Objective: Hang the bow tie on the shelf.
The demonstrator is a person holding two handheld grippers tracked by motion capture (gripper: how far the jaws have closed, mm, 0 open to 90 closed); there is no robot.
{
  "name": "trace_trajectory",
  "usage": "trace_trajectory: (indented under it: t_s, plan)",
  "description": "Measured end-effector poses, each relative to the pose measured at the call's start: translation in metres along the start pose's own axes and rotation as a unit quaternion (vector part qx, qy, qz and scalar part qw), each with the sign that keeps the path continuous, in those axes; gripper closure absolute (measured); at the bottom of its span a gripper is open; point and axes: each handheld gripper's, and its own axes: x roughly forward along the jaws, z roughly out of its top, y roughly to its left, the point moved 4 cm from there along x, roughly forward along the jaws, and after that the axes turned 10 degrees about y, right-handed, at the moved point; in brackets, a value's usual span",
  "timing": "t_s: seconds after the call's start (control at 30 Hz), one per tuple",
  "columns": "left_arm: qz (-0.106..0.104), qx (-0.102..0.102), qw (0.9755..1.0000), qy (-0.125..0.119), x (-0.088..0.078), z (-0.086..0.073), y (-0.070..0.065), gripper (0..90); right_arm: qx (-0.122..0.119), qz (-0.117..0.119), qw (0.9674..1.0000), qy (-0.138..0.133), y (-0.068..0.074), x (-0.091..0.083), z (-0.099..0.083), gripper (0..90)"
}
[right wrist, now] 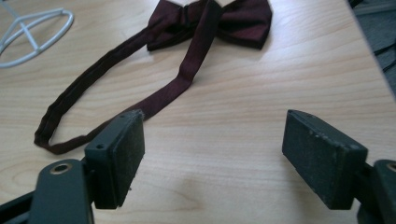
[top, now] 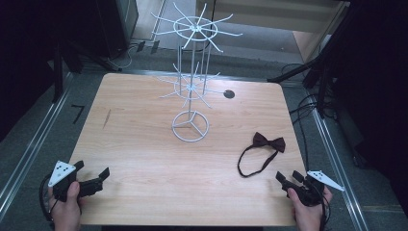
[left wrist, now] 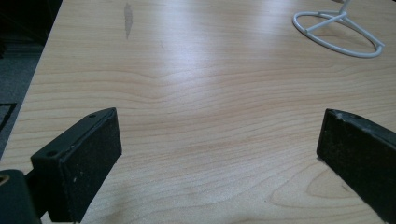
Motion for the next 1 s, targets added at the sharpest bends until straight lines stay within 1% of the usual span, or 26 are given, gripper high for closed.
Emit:
trace_trajectory:
  t_s: [0.03,0.07,0.1,0.2,0.3,0.37,0.47,0.57,0.6,0.7,0.77,0.8,0.87,0.97,1.0]
  plan:
    - [0.001,-0.001,1.0000,0.000,0.000,0.000,0.000,0.4,0.002,0.005,1.0000,0.008,0.001,0.001,-0.001,20.0]
    - [0.000,-0.002,1.0000,0.000,0.000,0.000,0.000,0.4,0.001,0.005,0.9999,0.013,0.001,0.001,-0.001,19.4]
    - [0.001,-0.003,1.0000,0.001,0.000,0.000,0.001,0.4,-0.001,0.006,0.9999,0.014,0.002,0.002,-0.001,19.4]
    - [0.000,-0.001,1.0000,-0.003,-0.001,0.000,0.000,0.4,-0.008,-0.002,0.9998,0.020,0.003,0.002,-0.001,19.0]
    - [-0.003,-0.001,1.0000,-0.005,-0.002,-0.001,0.000,0.4,-0.016,-0.015,0.9995,0.023,0.005,0.002,0.000,19.3]
    - [-0.003,0.000,1.0000,-0.007,-0.002,-0.001,0.000,0.4,-0.018,-0.013,0.9993,0.029,0.007,0.003,0.003,19.0]
    - [-0.003,0.000,1.0000,-0.008,-0.002,-0.001,0.000,0.4,-0.029,-0.031,0.9976,0.055,0.008,0.006,0.011,19.0]
    - [-0.005,0.004,1.0000,-0.005,-0.002,-0.001,-0.001,0.4,-0.043,-0.041,0.9952,0.078,0.010,0.006,0.023,19.1]
    - [-0.007,0.004,0.9999,-0.008,-0.002,-0.001,-0.001,0.4,-0.047,-0.044,0.9943,0.085,0.010,0.007,0.027,19.2]
    - [-0.008,0.001,0.9999,-0.010,-0.004,-0.002,0.000,0.4,-0.057,-0.059,0.9897,0.117,0.010,0.010,0.040,18.8]
    - [-0.008,-0.001,0.9999,-0.012,-0.004,-0.002,0.000,0.4,-0.069,-0.076,0.9849,0.139,0.011,0.014,0.048,18.6]
    - [-0.008,-0.001,0.9999,-0.012,-0.004,-0.002,0.000,0.4,-0.077,-0.086,0.9818,0.151,0.012,0.017,0.053,18.4]
    - [-0.005,0.001,1.0000,-0.008,-0.003,-0.002,0.000,0.4,-0.085,-0.089,0.9783,0.167,0.012,0.022,0.060,17.3]
    - [-0.003,0.003,1.0000,-0.004,-0.003,-0.002,0.000,0.4,-0.097,-0.104,0.9715,0.190,0.014,0.030,0.073,16.8]
    - [-0.002,0.003,1.0000,-0.004,-0.002,-0.002,0.000,0.4,-0.101,-0.104,0.9701,0.194,0.014,0.032,0.076,16.8]
